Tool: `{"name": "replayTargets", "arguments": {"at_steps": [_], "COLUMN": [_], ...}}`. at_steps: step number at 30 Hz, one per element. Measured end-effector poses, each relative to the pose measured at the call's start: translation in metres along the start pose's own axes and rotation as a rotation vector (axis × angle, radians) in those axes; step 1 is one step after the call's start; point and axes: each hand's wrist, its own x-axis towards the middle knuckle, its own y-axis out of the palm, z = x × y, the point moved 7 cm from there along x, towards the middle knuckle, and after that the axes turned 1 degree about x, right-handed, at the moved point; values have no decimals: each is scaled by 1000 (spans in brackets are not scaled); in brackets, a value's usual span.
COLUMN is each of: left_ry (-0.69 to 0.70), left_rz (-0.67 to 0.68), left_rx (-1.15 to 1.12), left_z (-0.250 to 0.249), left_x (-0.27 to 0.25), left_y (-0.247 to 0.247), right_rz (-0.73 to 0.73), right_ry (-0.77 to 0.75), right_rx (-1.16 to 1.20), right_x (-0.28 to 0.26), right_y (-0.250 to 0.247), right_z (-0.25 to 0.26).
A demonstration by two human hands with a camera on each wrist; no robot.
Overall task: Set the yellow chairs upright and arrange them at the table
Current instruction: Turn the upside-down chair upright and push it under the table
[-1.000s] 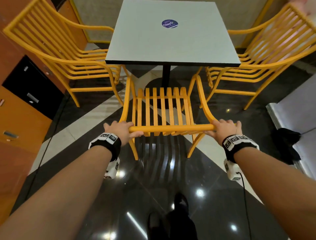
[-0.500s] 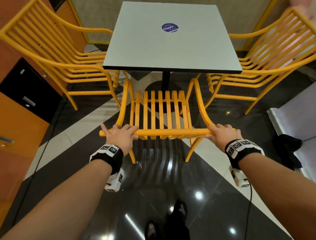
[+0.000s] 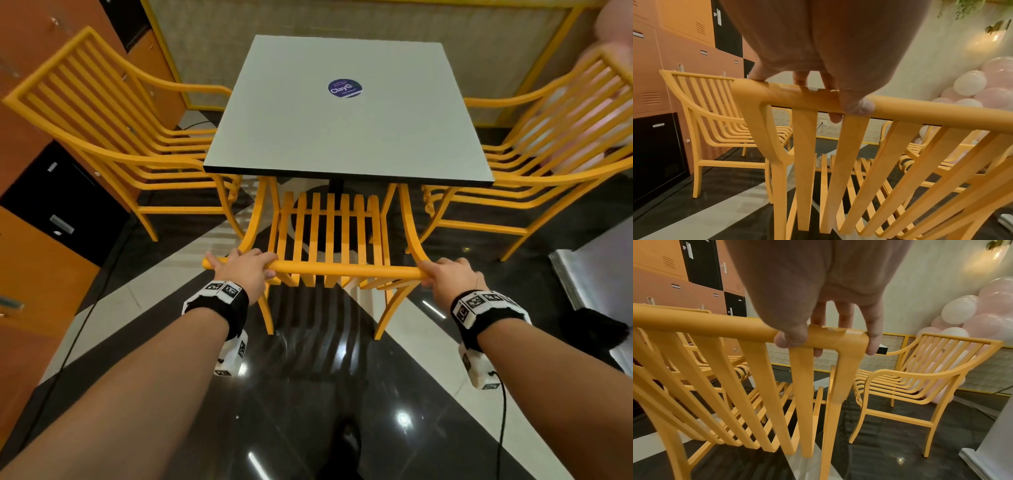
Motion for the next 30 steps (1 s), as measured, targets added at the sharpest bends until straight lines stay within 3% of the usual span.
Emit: {"name": "replayTargets", "arguments": {"at_steps": [16,21,30], "left_ry": [-28,-20,76], "left_rz": [-38,12,-113], "left_rx": [-4,36,46], "left_z": [-33,-31,-26], "left_x": [61,53,35], "left_y": [-34,-26,-19], "right_rz": [-11,14,9], "right_ry": [-24,-28,54], "right_rx": [-1,14,29], "right_x": [65,57,37], "right_y": [-31,-20,-20], "right_z": [-19,-21,-24]}}
